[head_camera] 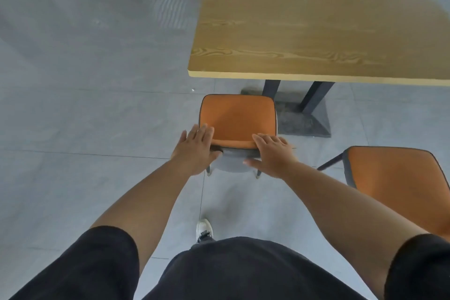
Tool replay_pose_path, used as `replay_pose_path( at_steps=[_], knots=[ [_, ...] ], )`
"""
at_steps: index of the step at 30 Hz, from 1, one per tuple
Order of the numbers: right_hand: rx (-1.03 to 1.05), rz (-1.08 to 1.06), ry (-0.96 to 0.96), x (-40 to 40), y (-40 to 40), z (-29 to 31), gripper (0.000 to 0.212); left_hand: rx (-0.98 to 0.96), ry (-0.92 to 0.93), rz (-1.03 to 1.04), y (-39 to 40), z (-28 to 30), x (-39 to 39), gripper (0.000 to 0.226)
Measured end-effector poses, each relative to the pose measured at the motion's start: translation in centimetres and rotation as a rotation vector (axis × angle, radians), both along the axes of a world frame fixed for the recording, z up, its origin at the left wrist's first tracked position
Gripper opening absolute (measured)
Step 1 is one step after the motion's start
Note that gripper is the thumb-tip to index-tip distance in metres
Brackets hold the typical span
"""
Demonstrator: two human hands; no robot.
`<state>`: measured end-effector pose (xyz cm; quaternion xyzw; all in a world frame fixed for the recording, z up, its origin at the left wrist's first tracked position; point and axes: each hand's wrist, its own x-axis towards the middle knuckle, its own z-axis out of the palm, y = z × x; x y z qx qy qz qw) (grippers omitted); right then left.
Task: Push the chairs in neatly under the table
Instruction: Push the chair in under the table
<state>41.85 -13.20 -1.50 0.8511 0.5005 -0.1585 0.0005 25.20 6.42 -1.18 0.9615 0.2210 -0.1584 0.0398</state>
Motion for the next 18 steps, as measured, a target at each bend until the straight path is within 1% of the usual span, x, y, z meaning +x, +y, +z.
replay_pose_path(
  at_steps=[3,5,8,11,18],
  knots=[
    [0.008,-0.073,-0.019,-0.1,0.6,-0.1,0.072,-0.072,0.004,-0.142,2.5,-1.1,0.8,0.085],
    [0.004,-0.086,-0.014,-0.2,0.7,0.0,0.068,-0.156,-0.032,-0.223,3.4,-1.7,1.4,0.079],
    [0.016,-0.117,0.012,-0.3,0.7,0.0,0.067,-0.271,-0.070,-0.222,4.2,-2.1,1.8,0.069],
    [0.010,-0.129,0.031,-0.3,0.8,0.2,0.065,-0.274,-0.088,-0.252,4.5,-2.2,1.8,0.064],
    [-0.029,-0.151,0.072,-0.7,1.1,0.6,0.051,-0.254,-0.140,-0.234,3.6,-1.9,1.2,0.037]
  ],
)
